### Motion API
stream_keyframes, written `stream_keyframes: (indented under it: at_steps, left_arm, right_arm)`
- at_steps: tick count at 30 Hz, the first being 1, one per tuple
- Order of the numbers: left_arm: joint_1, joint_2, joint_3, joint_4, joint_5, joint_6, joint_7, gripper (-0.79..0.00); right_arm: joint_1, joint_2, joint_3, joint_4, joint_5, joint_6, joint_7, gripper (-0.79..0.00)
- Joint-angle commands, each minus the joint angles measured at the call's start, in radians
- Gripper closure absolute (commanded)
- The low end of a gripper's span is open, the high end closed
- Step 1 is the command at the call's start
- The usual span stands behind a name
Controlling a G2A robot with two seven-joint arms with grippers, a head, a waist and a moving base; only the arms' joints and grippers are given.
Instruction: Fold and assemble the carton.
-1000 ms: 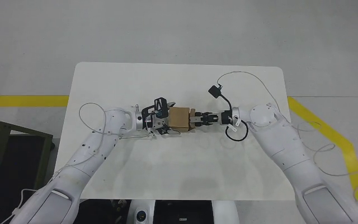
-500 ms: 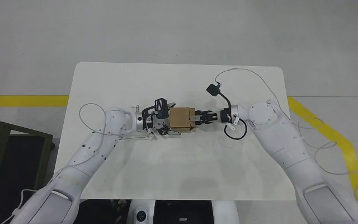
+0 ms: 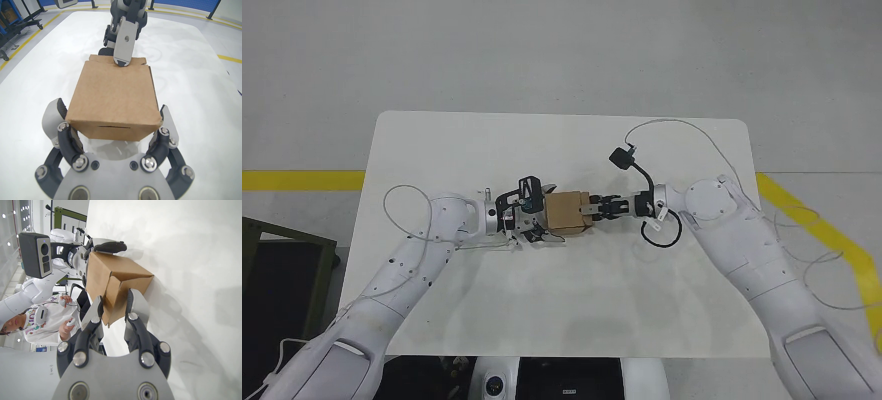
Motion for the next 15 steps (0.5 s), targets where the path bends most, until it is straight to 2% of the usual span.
stream_keyframes:
  at_steps: [1,11,15]
  left_arm:
    - [0.000,0.000,0.000,0.001,0.001,0.001,-0.001,-0.785]
    - [0.001,0.000,-0.001,0.001,0.000,0.001,-0.008,-0.785]
    - [0.003,0.001,-0.002,-0.001,0.000,0.000,-0.012,-0.785]
  right_arm:
    - [0.000,0.000,0.003,0.001,-0.001,-0.001,-0.003,-0.206]
    - [-0.008,0.002,0.013,0.001,0.000,-0.002,-0.014,-0.212]
    - [-0.017,0.001,0.021,-0.001,0.025,-0.015,-0.019,-0.243]
